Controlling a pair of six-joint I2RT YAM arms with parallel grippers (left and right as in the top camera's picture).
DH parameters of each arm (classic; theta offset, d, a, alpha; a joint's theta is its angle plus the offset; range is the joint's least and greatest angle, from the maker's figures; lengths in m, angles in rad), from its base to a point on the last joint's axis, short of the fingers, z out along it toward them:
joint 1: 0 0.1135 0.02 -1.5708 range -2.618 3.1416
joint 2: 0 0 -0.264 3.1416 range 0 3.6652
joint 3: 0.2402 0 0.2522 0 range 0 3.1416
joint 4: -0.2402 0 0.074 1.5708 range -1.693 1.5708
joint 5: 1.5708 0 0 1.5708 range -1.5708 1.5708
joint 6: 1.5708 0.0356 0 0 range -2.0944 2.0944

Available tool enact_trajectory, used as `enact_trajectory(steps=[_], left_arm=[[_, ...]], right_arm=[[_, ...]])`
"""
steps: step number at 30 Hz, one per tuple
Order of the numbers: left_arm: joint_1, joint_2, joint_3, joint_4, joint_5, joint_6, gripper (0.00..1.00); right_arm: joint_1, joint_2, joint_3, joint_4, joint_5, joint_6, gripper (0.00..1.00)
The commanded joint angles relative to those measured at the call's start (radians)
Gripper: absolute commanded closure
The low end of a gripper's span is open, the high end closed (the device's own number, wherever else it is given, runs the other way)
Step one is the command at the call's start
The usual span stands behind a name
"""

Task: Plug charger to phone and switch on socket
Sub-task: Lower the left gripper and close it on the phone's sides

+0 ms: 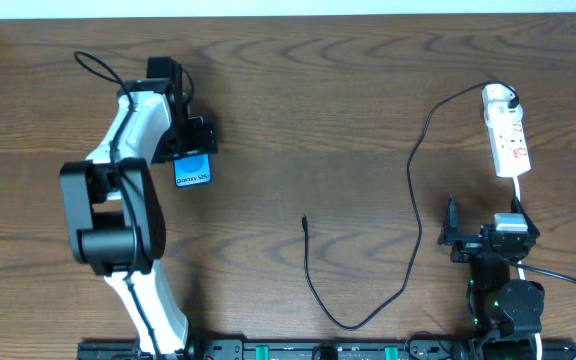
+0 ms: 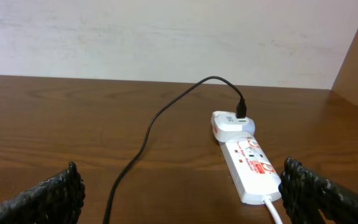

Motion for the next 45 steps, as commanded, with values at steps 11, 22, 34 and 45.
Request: enact_trajectory(steps=[11, 22, 34, 45], left_arm=[[0.001, 0.035, 0.04, -0.012, 0.051, 0.006, 0.02], [0.024, 0.133, 0.198, -0.13, 0.039, 0.006, 0.02], [0.019, 0.154, 0.203, -0.129, 0.023, 0.006, 0.02], [0.014, 0.163, 0.203, -0.117, 0.016, 0.033, 0.02]], right_arm=[[-0.006, -0.007, -0.001, -0.005, -0.002, -0.012, 0.01], [-0.006, -0.007, -0.001, -0.005, -0.002, -0.012, 0.01], [-0.006, -0.007, -0.001, -0.005, -0.002, -0.012, 0.01], [-0.006, -0.007, -0.001, -0.005, -0.002, -0.012, 0.01]])
